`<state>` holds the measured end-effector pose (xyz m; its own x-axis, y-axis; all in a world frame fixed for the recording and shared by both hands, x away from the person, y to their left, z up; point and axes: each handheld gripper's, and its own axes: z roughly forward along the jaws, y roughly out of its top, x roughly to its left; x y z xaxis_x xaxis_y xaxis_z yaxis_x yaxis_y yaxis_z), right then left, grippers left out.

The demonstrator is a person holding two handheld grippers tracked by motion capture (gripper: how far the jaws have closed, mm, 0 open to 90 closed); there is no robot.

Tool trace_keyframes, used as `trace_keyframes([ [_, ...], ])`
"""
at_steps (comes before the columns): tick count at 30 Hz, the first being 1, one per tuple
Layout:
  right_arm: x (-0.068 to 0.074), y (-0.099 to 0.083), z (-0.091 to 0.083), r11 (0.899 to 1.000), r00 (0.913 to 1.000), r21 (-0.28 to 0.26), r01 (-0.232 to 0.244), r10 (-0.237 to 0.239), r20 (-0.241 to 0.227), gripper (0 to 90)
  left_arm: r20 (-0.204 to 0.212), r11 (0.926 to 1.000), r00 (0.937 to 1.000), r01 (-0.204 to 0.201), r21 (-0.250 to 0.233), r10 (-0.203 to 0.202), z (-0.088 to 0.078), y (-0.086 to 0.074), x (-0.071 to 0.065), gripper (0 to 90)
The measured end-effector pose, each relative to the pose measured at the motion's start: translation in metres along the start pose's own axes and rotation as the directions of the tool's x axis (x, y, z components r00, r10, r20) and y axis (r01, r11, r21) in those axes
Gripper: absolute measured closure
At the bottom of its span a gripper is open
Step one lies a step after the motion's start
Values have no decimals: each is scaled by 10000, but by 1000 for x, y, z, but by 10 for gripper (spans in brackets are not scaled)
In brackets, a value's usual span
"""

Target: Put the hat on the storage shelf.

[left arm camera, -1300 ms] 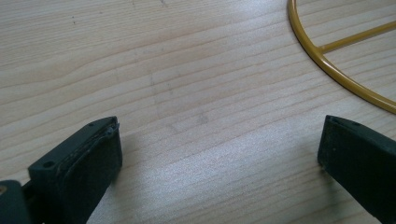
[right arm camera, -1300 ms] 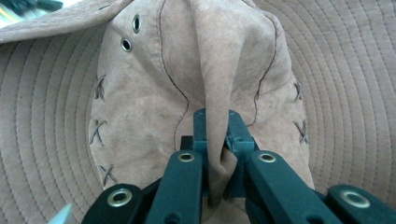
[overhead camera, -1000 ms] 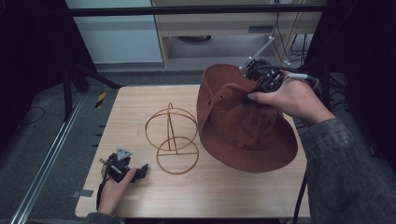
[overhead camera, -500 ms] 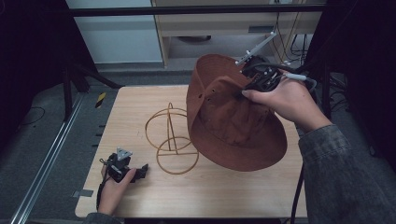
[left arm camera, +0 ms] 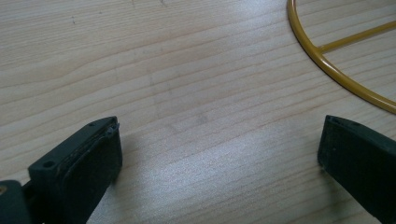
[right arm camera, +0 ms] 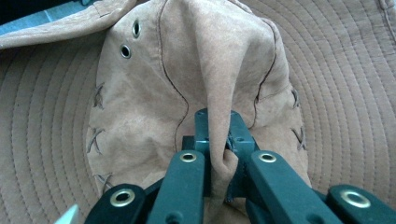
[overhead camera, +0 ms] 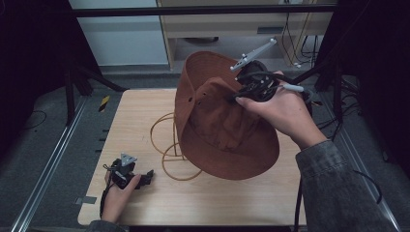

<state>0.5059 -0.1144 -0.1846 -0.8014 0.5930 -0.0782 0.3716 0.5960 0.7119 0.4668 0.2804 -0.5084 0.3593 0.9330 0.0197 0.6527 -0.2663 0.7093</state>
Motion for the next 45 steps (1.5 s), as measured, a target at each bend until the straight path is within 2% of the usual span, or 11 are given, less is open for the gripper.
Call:
trace_keyframes([
  [12, 4, 4, 2, 9998, 10000, -195, 13, -15, -77, 869, 2, 10000, 10000, 5, -5, -5, 0, 0, 0, 0],
  [21, 16, 3, 2, 9980, 9998, -636, 35, -46, -173, 869, -9, 10000, 10000, -19, 0, 19, 0, 0, 0, 0],
  [27, 19, 6, 3, 9972, 9998, -749, 70, -85, -198, 868, 12, 10000, 10000, -28, 20, 28, 0, 0, 0, 0],
  [33, 22, 12, 8, 9959, 9996, -901, 32, -57, -280, 868, 12, 10000, 10000, -33, 27, 33, 0, 0, 0, 0],
  [45, 39, 29, 26, 9918, 9983, -1275, 55, -129, -572, 867, 45, 9999, 9999, -92, 40, 92, 0, 0, 0, 0],
])
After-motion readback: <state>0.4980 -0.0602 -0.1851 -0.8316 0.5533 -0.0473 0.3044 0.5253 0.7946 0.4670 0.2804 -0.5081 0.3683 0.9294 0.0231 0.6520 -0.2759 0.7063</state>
